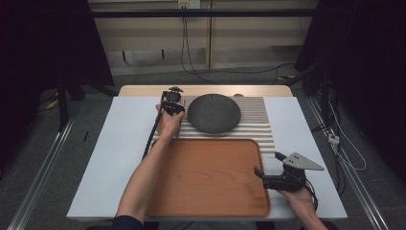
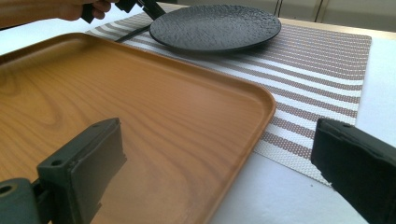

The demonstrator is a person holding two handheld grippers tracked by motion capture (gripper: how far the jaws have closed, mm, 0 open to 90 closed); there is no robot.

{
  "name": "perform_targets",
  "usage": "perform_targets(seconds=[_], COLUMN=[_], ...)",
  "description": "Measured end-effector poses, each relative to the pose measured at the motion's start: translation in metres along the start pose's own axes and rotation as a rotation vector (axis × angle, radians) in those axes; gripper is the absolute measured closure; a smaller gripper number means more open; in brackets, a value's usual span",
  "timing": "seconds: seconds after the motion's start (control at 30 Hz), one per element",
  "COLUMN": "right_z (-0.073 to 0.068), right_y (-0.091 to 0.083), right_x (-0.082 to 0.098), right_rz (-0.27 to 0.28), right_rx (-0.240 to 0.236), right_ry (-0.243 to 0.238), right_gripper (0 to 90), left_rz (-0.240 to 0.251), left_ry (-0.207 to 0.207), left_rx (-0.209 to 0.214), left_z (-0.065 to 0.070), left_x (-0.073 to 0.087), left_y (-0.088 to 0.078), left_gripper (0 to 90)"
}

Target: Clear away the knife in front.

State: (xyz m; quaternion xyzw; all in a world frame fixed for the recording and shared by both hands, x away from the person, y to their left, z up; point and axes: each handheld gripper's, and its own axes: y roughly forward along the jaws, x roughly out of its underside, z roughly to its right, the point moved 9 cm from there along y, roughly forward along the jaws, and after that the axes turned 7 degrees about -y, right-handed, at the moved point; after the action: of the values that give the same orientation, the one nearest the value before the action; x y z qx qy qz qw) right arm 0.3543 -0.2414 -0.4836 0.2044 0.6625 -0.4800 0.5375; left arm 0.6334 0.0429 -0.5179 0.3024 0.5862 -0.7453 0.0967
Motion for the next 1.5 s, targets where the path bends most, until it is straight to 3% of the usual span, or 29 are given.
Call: perform_targets(seconds=[0.13,0.27,0.5,0.63,0.77,0.93,1.07,1.23,1.5], right_z=[0.0,0.0,0.0,-0.001,-0.001,-0.002,-0.001,-0.002,-0.002], right_y=[0.0,-0.001,0.0,0.002,0.002,0.001,0.001,0.0,0.001], right_x=[0.001,0.002,0.002,0.002,0.001,0.001,0.002,0.002,0.001], right_rz=[-0.002,-0.006,-0.013,-0.016,-0.014,-0.011,-0.012,-0.011,-0.007], right_rx=[-0.003,-0.005,-0.005,-0.002,-0.003,-0.005,-0.009,-0.007,-0.007], right_ry=[-0.004,-0.002,-0.001,-0.003,-0.007,-0.006,-0.01,-0.004,-0.007], right_gripper=[2.4,2.3,2.3,2.3,2.3,2.3,2.4,2.3,2.4], left_rz=[0.001,-0.015,-0.082,-0.102,-0.083,-0.08,-0.082,-0.08,-0.077], left_ry=[0.012,0.001,0.095,0.092,0.078,0.077,0.064,0.08,0.07], left_rx=[-0.013,0.022,0.013,0.035,0.041,0.023,0.038,0.022,0.042], left_z=[-0.004,-0.01,-0.017,-0.02,-0.019,-0.018,-0.019,-0.019,-0.02], left_x=[-0.004,-0.004,0.001,0.007,0.004,0.004,0.004,0.004,0.004], left_y=[0.001,0.001,-0.007,-0.011,-0.012,-0.007,-0.007,-0.006,-0.006], left_gripper=[79.6,79.9,79.8,79.8,76.6,77.7,78.1,78.1,78.4])
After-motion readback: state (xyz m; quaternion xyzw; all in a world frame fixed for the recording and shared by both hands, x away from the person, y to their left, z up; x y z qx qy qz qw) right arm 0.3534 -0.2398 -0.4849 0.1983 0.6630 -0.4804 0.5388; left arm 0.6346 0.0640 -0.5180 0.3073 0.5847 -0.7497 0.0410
